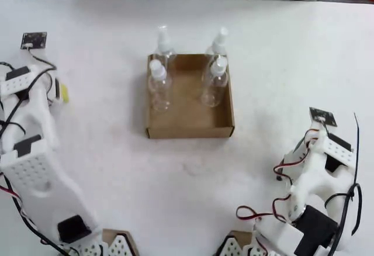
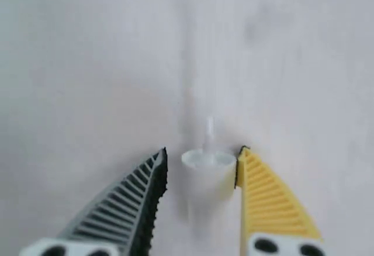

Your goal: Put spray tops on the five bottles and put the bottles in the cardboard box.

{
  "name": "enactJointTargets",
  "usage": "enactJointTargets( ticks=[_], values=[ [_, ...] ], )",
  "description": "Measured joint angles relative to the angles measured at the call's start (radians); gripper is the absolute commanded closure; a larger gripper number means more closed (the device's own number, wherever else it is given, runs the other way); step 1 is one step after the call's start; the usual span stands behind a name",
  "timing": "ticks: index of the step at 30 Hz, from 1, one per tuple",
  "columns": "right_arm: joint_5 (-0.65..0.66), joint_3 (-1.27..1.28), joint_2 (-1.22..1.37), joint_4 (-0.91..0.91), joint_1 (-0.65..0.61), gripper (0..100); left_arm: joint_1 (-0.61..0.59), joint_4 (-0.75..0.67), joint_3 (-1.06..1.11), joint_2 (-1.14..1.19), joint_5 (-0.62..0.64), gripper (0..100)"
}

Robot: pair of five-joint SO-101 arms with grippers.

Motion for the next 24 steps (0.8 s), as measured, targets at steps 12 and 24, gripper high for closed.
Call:
enactJointTargets(
  ticks=[12, 24],
  values=[
    [0.0, 0.002, 0.0, -0.02, 0.0, 98.2, 0.049, 0.213, -0.143, 0.052, -0.155, 98],
    [0.0, 0.002, 0.0, -0.02, 0.0, 98.2, 0.063, 0.72, -0.308, 0.055, -0.72, 98]
  ],
)
